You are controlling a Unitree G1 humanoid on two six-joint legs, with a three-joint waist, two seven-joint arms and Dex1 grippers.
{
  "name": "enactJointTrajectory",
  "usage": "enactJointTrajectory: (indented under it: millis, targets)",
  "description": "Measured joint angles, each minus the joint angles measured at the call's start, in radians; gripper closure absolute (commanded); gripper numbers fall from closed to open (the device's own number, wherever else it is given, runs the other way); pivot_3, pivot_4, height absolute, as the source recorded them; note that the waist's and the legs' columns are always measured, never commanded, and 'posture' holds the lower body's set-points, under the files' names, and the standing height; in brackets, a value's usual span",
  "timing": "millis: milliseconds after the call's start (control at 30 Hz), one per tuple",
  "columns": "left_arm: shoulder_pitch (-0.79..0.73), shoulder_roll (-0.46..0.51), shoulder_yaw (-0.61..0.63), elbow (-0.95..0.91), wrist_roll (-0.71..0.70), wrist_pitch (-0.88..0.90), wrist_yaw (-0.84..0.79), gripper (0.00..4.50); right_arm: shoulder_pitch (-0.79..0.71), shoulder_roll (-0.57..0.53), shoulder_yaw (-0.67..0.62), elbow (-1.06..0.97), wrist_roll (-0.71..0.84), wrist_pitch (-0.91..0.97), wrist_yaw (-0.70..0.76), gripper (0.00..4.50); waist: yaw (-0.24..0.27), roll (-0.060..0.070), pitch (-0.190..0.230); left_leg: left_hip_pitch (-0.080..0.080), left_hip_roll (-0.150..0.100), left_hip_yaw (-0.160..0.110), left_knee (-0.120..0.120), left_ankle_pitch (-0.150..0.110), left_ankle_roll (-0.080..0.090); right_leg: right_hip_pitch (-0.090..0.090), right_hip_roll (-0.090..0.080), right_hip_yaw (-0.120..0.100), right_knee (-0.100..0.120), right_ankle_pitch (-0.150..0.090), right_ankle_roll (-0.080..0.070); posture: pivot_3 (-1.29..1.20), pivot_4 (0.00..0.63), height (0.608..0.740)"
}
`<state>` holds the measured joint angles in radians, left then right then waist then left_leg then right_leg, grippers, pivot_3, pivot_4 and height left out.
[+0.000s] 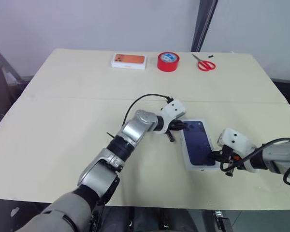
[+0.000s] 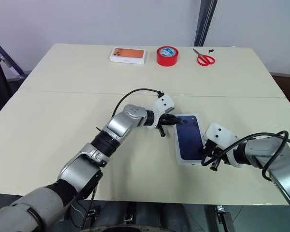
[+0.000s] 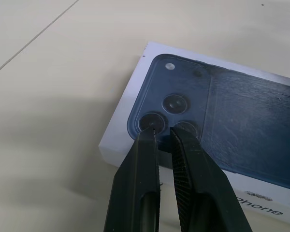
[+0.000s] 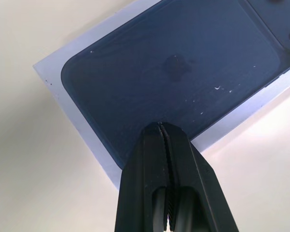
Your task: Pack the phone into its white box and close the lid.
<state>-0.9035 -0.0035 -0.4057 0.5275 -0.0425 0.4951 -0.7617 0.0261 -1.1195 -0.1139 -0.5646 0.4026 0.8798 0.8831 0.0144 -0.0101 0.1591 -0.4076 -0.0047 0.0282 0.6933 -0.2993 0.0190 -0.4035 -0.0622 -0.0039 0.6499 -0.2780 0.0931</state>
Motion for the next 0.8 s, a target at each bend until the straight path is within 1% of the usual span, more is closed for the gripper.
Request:
enactJointTrajectory:
  millis: [67, 100, 133, 200, 267, 300, 367, 467, 567, 700, 800]
  targets:
    - [0.009, 0.002, 0.021, -0.003, -0.005, -0.007, 0.006, 3.99, -0.011, 0.012, -0.003, 0.012, -0.002, -0.012, -0.009, 4.45, -0.001, 0.0, 0.0, 0.0, 0.0, 0.0, 0.0, 0.0, 0.0, 0.0, 0.0, 0.0, 0.0, 0.0, 0.0, 0.0, 0.15, 0.725]
    - [0.017, 0.006, 0.04, -0.009, -0.011, -0.012, 0.013, 3.99, -0.032, 0.035, -0.012, 0.035, -0.002, -0.018, -0.021, 4.45, -0.003, 0.0, 0.0, -0.001, 0.0, 0.0, 0.0, 0.0, 0.0, -0.001, 0.0, 0.0, 0.001, 0.0, 0.0, 0.0, 0.15, 0.725]
    - [0.036, 0.02, 0.069, -0.031, -0.019, -0.026, 0.026, 3.99, -0.067, 0.075, -0.035, 0.073, -0.004, -0.04, -0.042, 4.45, -0.009, 0.0, 0.0, -0.001, 0.0, 0.001, 0.0, 0.0, 0.0, -0.003, 0.0, 0.002, 0.002, 0.0, 0.0, 0.0, 0.15, 0.725]
    - [0.069, 0.06, 0.128, -0.1, -0.04, -0.043, 0.045, 3.99, -0.133, 0.111, -0.073, 0.145, -0.008, -0.081, -0.079, 4.45, -0.013, 0.001, 0.001, -0.001, 0.0, 0.002, -0.001, 0.001, -0.002, -0.006, -0.001, 0.003, 0.004, 0.0, 0.0, 0.0, 0.15, 0.725]
    - [0.126, 0.128, 0.211, -0.238, -0.076, -0.048, 0.055, 3.99, -0.21, 0.132, -0.125, 0.235, -0.006, -0.112, -0.101, 4.45, -0.02, 0.001, 0.001, -0.001, 0.001, 0.001, -0.003, 0.003, -0.005, -0.006, -0.001, 0.003, 0.005, 0.0, 0.0, 0.0, 0.15, 0.725]
    - [0.16, 0.171, 0.251, -0.312, -0.09, -0.046, 0.059, 3.99, -0.244, 0.136, -0.149, 0.284, -0.004, -0.127, -0.101, 4.45, -0.021, 0.001, 0.001, -0.001, 0.001, 0.001, -0.005, 0.006, -0.011, -0.007, -0.001, 0.003, 0.004, 0.0, 0.0, 0.0, 0.15, 0.725]
    - [0.251, 0.256, 0.313, -0.453, -0.116, -0.037, 0.059, 3.99, -0.283, 0.142, -0.182, 0.371, -0.002, -0.17, -0.088, 4.45, -0.023, 0.002, 0.0, 0.0, 0.0, 0.002, -0.007, 0.007, -0.013, -0.006, -0.001, 0.003, 0.003, 0.0, 0.0, 0.0, 0.15, 0.725]
    - [0.419, 0.381, 0.386, -0.6, -0.14, 0.002, 0.05, 3.99, -0.324, 0.146, -0.175, 0.494, -0.007, -0.236, -0.05, 4.45, -0.024, 0.002, 0.0, 0.0, 0.0, 0.002, -0.008, 0.007, -0.013, -0.006, -0.001, 0.003, 0.003, 0.0, 0.0, 0.0, 0.15, 0.725]
    - [0.574, 0.471, 0.451, -0.693, -0.154, 0.023, 0.047, 3.99, -0.344, 0.149, -0.159, 0.557, -0.007, -0.276, -0.005, 4.45, -0.025, 0.002, 0.0, 0.0, 0.0, 0.002, -0.008, 0.005, -0.009, -0.006, -0.002, 0.003, 0.003, 0.0, 0.0, 0.0, 0.15, 0.725]
    - [0.725, 0.504, 0.573, -0.783, -0.192, 0.045, 0.087, 3.99, -0.356, 0.17, -0.134, 0.594, -0.005, -0.331, 0.056, 4.45, -0.019, 0.002, 0.0, 0.0, 0.0, 0.002, -0.008, 0.005, -0.009, -0.006, -0.003, 0.002, 0.002, 0.0, 0.0, 0.0, 0.15, 0.725]
    - [0.773, 0.504, 0.61, -0.808, -0.206, 0.046, 0.12, 3.99, -0.364, 0.197, -0.115, 0.612, -0.003, -0.347, 0.085, 4.45, -0.017, 0.002, 0.0, 0.0, 0.0, 0.002, -0.008, 0.005, -0.009, -0.006, -0.004, 0.002, 0.002, 0.0, 0.0, 0.0, 0.15, 0.725]
